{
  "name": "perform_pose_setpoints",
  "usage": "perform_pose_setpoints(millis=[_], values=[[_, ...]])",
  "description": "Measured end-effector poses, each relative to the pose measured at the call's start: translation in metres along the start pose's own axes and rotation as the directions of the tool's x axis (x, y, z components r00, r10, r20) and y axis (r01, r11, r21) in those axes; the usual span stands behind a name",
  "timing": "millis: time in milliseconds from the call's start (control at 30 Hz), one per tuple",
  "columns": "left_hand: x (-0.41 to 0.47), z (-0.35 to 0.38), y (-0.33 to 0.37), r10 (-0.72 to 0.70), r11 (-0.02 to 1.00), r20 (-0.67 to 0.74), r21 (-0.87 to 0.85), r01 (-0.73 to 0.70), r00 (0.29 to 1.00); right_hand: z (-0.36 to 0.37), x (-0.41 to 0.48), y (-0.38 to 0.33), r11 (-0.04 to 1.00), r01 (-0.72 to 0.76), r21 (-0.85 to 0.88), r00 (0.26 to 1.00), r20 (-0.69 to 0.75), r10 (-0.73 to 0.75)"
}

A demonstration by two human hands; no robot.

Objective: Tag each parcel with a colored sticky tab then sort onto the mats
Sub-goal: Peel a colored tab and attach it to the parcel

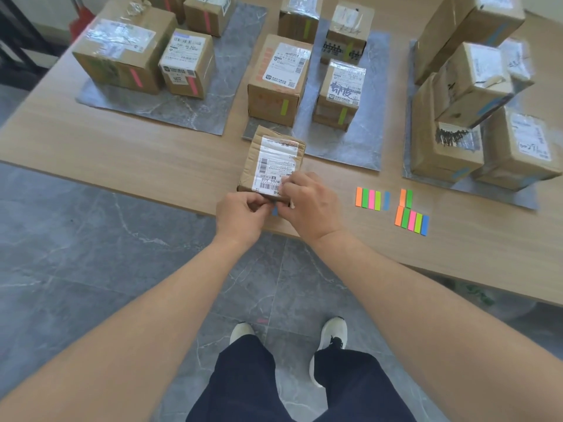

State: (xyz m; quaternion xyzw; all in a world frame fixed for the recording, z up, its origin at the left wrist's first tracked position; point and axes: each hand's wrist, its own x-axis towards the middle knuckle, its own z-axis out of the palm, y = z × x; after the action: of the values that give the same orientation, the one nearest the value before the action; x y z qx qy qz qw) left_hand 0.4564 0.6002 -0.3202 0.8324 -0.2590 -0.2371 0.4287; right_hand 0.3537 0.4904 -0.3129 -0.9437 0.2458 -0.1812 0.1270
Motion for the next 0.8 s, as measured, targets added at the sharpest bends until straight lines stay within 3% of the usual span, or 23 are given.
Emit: perform_pose_setpoints(millis=[133,267,433,567,633,700,733,800], values=[[0.003,-0.009,-0.006,-0.084,0.995,-0.071,0.04,0.087,0.994,0.007,-0.001,-0.001,1.0,-0.005,-0.017,0.998,-0.063,0.004],[0.01,-0.026,-0.014,-0.255,0.962,-0.116,-0.126,0.241,0.96,0.016,-0.003,-0.004,0.997,0.0,-0.077,0.991,-0.135,-0.01],[0.017,-0.035,-0.009,-0.291,0.929,-0.123,-0.273,0.249,0.949,0.027,-0.007,-0.004,0.993,-0.005,-0.12,0.972,-0.232,-0.023],[0.021,-0.037,0.003,-0.282,0.919,-0.11,-0.316,0.236,0.953,0.023,-0.007,-0.007,0.997,-0.031,-0.065,0.985,-0.174,0.019],[0.022,-0.038,0.01,-0.292,0.91,-0.073,-0.328,0.254,0.954,0.013,-0.009,-0.008,0.993,-0.081,0.081,0.993,-0.077,0.087],[0.023,-0.038,0.017,-0.302,0.897,-0.021,-0.345,0.277,0.953,0.001,-0.009,-0.01,0.914,-0.268,0.303,0.961,0.01,0.278],[0.023,-0.038,0.021,-0.305,0.892,0.002,-0.35,0.287,0.952,-0.006,-0.008,-0.011,0.819,-0.398,0.413,0.91,0.064,0.41],[0.024,-0.037,0.029,-0.323,0.874,0.042,-0.37,0.315,0.946,-0.018,-0.003,-0.017,0.492,-0.644,0.586,0.73,0.278,0.624]])
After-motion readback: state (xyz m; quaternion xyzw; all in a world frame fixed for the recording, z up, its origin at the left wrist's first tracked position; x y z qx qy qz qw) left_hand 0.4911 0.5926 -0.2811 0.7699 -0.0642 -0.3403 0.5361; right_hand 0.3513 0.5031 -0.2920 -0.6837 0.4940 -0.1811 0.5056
